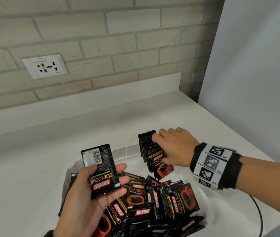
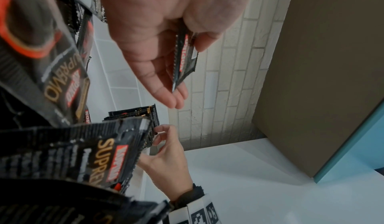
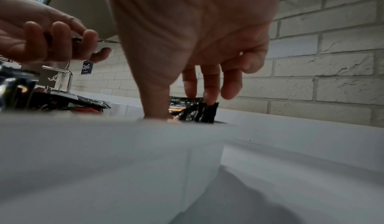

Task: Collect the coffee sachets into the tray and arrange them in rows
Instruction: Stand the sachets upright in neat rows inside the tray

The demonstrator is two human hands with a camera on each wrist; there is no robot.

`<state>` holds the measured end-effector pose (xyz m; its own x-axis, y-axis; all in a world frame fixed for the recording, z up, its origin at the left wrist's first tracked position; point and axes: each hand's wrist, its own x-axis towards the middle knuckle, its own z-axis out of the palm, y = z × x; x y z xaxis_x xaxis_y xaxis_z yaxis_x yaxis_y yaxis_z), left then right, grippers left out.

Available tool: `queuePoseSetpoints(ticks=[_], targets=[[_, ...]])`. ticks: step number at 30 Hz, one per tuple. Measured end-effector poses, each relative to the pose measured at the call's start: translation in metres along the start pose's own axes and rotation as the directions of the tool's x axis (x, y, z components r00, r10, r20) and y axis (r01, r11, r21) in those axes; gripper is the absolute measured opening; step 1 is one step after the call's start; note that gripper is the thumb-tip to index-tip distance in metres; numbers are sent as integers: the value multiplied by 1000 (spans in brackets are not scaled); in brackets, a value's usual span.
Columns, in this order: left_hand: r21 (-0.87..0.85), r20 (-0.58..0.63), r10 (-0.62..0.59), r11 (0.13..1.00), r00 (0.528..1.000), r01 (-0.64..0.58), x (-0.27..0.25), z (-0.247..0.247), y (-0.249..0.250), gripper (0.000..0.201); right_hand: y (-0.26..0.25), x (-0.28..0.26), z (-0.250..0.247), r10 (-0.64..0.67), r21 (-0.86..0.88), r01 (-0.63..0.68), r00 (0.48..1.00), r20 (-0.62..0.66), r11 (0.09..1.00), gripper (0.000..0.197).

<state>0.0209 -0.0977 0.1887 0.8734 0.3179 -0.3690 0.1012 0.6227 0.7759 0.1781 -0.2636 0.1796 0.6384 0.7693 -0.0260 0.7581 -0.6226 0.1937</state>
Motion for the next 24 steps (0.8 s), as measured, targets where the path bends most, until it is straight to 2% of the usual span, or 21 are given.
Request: queuePoseSetpoints(ticks=[4,6,7,8,10,11,12,13,14,15,16,18,20,21,22,24], targets=[[88,18,47,995,999,-48,3,3,-2,19,2,-1,-9,56,65,-52,997,-56,997,58],[190,50,105,975,993,-113,5,3,-4,24,2,-3,-23,112,244,-88,990,-89,966,56],[261,71,146,952,987,-159,7,3,-5,28,2,-5,-31,149,394,-109,986,-72,913,52],[341,104,196,914,975,-220,7,3,-5,29,0,-6,-39,167,564,-117,985,-38,817,45],[498,216,313,779,925,-380,7,5,-5,35,-4,-7,-51,130,850,-116,990,56,514,32],[555,276,361,697,891,-454,6,7,-5,43,-6,-8,-56,83,919,-139,990,116,369,35],[597,333,407,607,850,-525,4,9,-4,47,-7,-10,-59,20,945,-183,983,185,271,43],[619,392,450,516,802,-592,1,10,-2,42,-9,-12,-61,-62,949,-230,967,249,217,49],[629,447,478,434,756,-645,-1,10,0,28,-12,-15,-62,-147,948,-258,947,287,185,48],[642,484,486,367,727,-673,-3,11,2,16,-15,-19,-61,-226,950,-266,927,299,164,40],[659,506,494,309,707,-686,-4,10,4,11,-17,-22,-59,-286,955,-264,912,293,133,29],[668,531,515,233,672,-707,-5,7,3,27,-21,-26,-54,-335,967,-251,908,252,48,37],[656,523,548,229,653,-719,-7,8,3,37,-21,-27,-51,-315,975,-222,924,218,21,44],[640,500,573,260,649,-723,-9,9,3,37,-21,-28,-50,-288,978,-206,936,203,21,44],[620,454,602,317,657,-718,-10,11,2,42,-21,-28,-50,-248,981,-191,950,191,24,45],[572,302,618,492,726,-656,-8,11,0,54,-20,-30,-48,-144,985,-170,974,173,30,48]])
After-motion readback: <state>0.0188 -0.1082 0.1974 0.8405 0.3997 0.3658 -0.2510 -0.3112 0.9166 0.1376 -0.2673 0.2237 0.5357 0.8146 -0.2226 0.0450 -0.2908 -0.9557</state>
